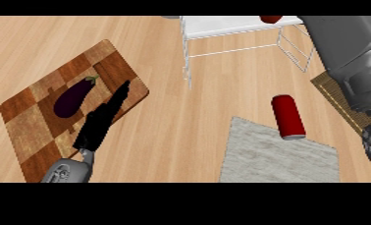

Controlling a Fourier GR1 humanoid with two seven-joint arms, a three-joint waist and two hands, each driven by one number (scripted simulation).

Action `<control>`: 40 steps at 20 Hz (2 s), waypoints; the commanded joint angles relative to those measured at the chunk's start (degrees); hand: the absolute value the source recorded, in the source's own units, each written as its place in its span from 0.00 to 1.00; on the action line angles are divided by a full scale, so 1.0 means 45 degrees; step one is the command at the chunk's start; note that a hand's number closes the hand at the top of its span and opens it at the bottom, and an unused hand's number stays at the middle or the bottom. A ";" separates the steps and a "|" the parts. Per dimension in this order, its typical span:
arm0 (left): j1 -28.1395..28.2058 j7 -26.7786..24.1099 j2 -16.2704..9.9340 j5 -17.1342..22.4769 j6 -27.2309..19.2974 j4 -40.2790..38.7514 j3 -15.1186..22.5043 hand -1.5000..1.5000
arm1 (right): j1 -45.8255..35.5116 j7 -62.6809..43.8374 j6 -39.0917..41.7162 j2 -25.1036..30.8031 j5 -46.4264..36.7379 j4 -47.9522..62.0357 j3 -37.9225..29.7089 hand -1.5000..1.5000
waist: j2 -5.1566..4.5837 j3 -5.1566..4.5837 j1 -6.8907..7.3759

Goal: Pick the bell pepper from the placemat and place it in the tiered shelf

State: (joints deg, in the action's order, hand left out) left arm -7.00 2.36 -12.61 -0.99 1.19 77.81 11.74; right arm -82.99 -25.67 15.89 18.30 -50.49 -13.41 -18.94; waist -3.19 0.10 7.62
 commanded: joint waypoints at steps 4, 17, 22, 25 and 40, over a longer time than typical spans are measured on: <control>-0.0208 0.0210 -0.0055 0.0011 0.0130 -0.0073 -0.0024 0.50 | 0.0315 -0.1306 -0.2172 -0.0785 0.3175 0.0542 -0.3502 0.00 | -0.0090 0.0011 0.0080; -0.0229 0.0214 0.0082 -0.0020 -0.0053 -0.0118 -0.0164 0.50 | 0.0372 0.0204 -0.7260 0.0817 0.3201 -0.0924 -0.4228 0.00 | -0.0048 -0.0017 -0.0175; 0.0355 0.0038 -0.0247 -0.0032 -0.0014 -0.0098 -0.0363 0.50 | 0.0391 -0.0688 -0.8056 0.2587 0.2549 -0.0644 -0.4020 0.00 | 0.0195 -0.0021 -0.0513; 0.1053 -0.0271 -0.0148 0.0009 0.0071 0.0123 -0.0191 0.50 | 0.0448 -0.1011 -0.7301 0.3878 0.2188 -0.0285 -0.3772 0.00 | 0.0288 -0.0015 -0.0625; 0.0545 -0.0656 -0.0253 0.0052 0.0165 -0.0808 -0.0914 0.50 | 0.1058 0.1733 -0.2613 0.6252 0.2754 0.0410 -0.3830 0.00 | 0.0407 -0.0006 -0.1075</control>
State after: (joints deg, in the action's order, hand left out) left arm -4.28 0.82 -13.45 -0.47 1.63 76.90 8.43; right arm -79.71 -21.10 -0.39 45.07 -38.55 -12.19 -36.36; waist -1.43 0.20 3.46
